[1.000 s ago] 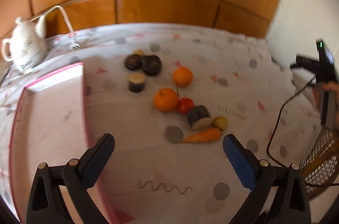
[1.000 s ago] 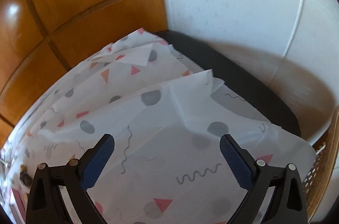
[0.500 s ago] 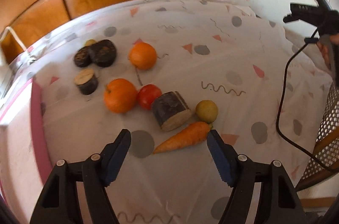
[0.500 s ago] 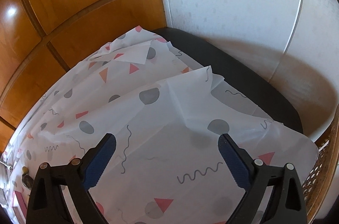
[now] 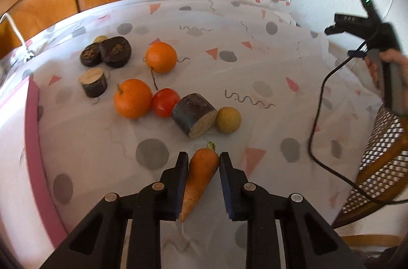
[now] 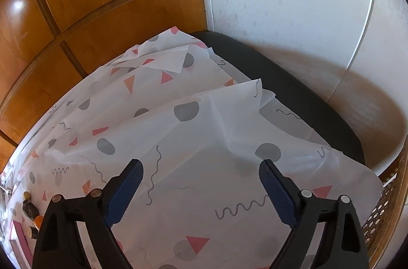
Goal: Organize fruits
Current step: 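Carry the carrot with the left tool into the pink tray and release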
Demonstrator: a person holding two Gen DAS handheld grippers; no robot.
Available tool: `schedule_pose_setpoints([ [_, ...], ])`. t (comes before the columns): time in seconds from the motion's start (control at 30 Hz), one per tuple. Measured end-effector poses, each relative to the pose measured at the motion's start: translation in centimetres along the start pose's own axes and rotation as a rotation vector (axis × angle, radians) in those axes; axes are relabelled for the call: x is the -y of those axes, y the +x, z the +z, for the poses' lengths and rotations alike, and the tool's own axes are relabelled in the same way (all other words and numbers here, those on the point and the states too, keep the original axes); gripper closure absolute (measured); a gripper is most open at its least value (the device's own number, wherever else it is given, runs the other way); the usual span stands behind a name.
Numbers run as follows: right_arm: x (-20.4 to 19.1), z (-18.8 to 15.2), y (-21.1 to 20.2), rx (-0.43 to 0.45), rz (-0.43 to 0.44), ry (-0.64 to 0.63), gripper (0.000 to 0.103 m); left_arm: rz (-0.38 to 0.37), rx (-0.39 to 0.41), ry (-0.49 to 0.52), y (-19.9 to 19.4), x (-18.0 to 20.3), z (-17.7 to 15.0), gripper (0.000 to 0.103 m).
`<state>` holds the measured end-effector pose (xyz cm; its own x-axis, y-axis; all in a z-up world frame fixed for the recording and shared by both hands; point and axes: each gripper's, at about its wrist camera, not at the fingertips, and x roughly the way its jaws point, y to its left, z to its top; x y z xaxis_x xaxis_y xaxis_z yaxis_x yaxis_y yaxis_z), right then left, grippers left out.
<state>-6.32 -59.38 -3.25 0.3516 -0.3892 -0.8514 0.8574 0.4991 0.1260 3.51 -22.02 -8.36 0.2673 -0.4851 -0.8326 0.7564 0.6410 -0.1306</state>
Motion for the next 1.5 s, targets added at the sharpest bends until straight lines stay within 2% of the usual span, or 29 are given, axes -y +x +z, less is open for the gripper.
schedule_pose_setpoints([
  [0.13, -0.3, -0.2, -0.1, -0.011, 0.022, -0.012, 0.017, -0.016, 0.074, -0.056, -3.5, -0.9, -0.1, 0.079],
  [0.2, -0.4, -0.4, -0.3, -0.013, 0.033, -0.016, 0.022, -0.029, 0.126, -0.134, -5.5, -2.7, 0.1, 0.080],
  [0.3, -0.6, -0.7, -0.5, -0.014, 0.040, -0.022, 0.022, 0.001, 0.217, -0.251, -8.7, -6.4, 0.4, 0.080],
  [0.37, -0.9, -0.8, -0.6, -0.011, 0.045, -0.034, 0.022, 0.048, 0.258, -0.341, -10.1, -9.6, 0.2, 0.080],
  [0.43, -1.0, -0.8, -0.5, -0.011, 0.038, -0.043, 0.022, 0.128, 0.271, -0.409, -10.5, -12.4, -0.2, 0.080],
  [0.53, -1.2, -0.9, -0.4, -0.020, 0.040, -0.051, 0.025, 0.219, 0.258, -0.539, -10.5, -16.9, -1.7, 0.085],
  [0.6, -1.3, -1.0, -0.4, -0.019, 0.034, -0.060, 0.025, 0.275, 0.242, -0.579, -10.5, -18.2, -2.7, 0.085],
  [0.67, -1.4, -1.1, -0.4, -0.023, 0.031, -0.066, 0.025, 0.336, 0.246, -0.523, -10.8, -17.4, -3.2, 0.088],
  [0.7, -1.5, -1.1, -0.3, -0.025, 0.027, -0.070, 0.025, 0.327, 0.256, -0.468, -10.8, -16.2, -3.1, 0.087],
  [0.73, -1.6, -1.2, -0.3, -0.027, 0.023, -0.074, 0.025, 0.308, 0.254, -0.424, -10.7, -15.3, -2.8, 0.084],
  [0.87, -1.7, -1.2, 0.0, -0.036, 0.009, -0.088, 0.025, 0.134, 0.195, -0.175, -8.2, -9.5, -1.3, 0.077],
  [0.93, -1.7, -1.3, 0.0, -0.039, 0.008, -0.088, 0.025, 0.067, 0.146, -0.093, -6.9, -7.2, -0.7, 0.055],
  [1.03, -1.7, -1.3, 0.1, -0.044, 0.013, -0.084, 0.025, 0.030, 0.066, 0.003, -4.4, -4.6, -0.4, 0.052],
  [1.13, -1.7, -1.3, 0.1, -0.048, 0.026, -0.084, 0.025, 0.070, -0.025, 0.097, -2.1, -2.6, -0.7, 0.052],
  [1.2, -1.8, -1.3, 0.2, -0.052, 0.032, -0.087, 0.025, 0.095, -0.074, 0.104, -0.7, -2.5, -1.1, 0.054],
  [1.27, -1.8, -1.3, 0.3, -0.056, 0.042, -0.086, 0.025, 0.096, -0.115, 0.075, 0.6, -3.1, -1.7, 0.079],
  [1.4, -1.9, -1.3, 0.2, -0.052, 0.050, -0.086, 0.025, 0.052, -0.048, -0.036, -0.8, -4.7, -1.9, 0.080],
  [1.5, -2.0, -1.2, 0.3, -0.054, 0.050, -0.090, 0.025, -0.039, 0.089, -0.157, -5.0, -7.1, -1.2, 0.080],
])
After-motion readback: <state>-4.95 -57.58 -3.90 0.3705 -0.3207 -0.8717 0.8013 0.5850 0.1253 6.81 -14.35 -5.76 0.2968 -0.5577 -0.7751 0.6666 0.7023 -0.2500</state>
